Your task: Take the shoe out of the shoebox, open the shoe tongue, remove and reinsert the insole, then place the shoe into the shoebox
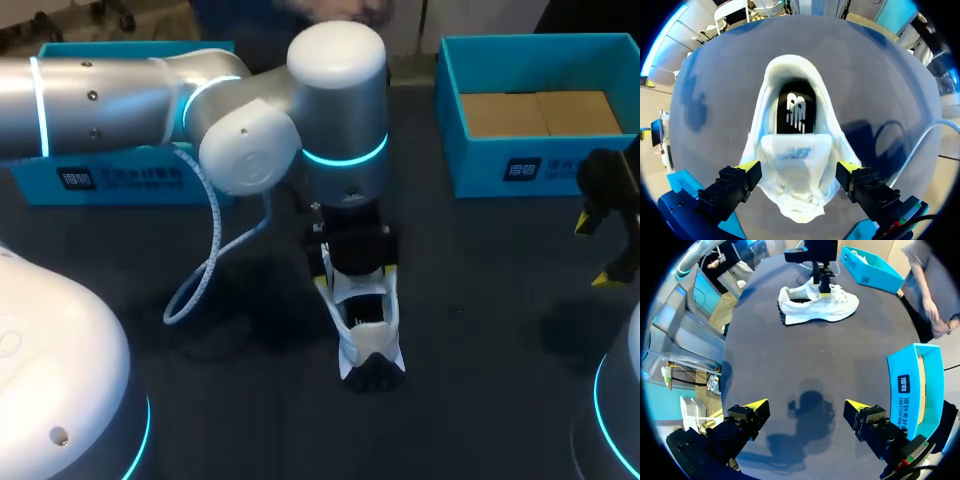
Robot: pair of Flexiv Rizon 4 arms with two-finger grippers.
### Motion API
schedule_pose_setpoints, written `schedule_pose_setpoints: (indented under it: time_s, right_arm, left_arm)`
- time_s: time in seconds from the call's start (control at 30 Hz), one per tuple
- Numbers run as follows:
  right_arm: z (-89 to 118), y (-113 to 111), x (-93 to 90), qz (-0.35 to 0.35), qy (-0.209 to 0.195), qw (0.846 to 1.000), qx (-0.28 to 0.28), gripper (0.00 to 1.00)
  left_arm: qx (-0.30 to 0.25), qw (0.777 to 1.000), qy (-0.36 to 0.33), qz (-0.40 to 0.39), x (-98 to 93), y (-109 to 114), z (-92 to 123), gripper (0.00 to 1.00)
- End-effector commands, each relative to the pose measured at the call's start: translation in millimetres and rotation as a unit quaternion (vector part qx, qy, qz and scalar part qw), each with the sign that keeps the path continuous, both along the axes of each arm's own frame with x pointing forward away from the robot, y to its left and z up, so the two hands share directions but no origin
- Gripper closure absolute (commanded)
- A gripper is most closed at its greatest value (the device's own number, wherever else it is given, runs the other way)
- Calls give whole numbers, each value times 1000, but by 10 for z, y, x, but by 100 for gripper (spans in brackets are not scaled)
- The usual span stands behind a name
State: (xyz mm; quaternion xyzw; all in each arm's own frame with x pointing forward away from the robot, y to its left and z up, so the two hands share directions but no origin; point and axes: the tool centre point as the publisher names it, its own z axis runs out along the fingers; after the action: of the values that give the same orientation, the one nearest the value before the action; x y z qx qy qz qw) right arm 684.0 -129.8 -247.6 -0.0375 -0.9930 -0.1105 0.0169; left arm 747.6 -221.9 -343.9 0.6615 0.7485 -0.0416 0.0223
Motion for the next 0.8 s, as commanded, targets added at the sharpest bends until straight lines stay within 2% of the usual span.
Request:
schedule_pose_setpoints:
  time_s: [0.03, 0.1, 0.17, 0.2, 0.27, 0.33, 0.43, 0.5, 0.63, 0.8]
  right_arm:
    - [-11, 5, -4, 0, -1, 1000, -1, 0]
    - [-11, 5, -4, 0, -1, 1000, -1, 0]
    - [-11, 5, -4, 0, -1, 1000, -1, 0]
    - [-11, 5, -4, 0, -1, 1000, -1, 0]
    - [-11, 5, -4, 0, -1, 1000, -1, 0]
    - [-11, 5, -4, 0, -1, 1000, -1, 0]
    - [-11, 5, -4, 0, -1, 1000, -1, 0]
    - [-11, 5, -4, 0, -1, 1000, -1, 0]
    - [-11, 5, -4, 0, -1, 1000, -1, 0]
    - [-11, 5, -4, 0, -1, 1000, -1, 0]
  left_arm:
    - [-8, 1000, 14, 2, 115, 28, 66, 0]
    - [-15, 1000, 8, 14, 177, 37, 119, 0]
    - [-20, 1000, 5, 18, 229, 59, 196, 15]
    - [-22, 1000, 5, 18, 238, 65, 218, 19]
    - [-24, 1000, 7, 15, 256, 82, 277, 52]
    - [-26, 1000, 13, 11, 223, 94, 318, 60]
    - [-30, 999, 19, 6, 170, 102, 365, 67]
    - [-31, 999, 20, 0, 114, 105, 386, 76]
    - [-34, 999, 28, -13, 18, 102, 387, 77]
    - [-39, 998, 29, -26, -108, 46, 258, 80]
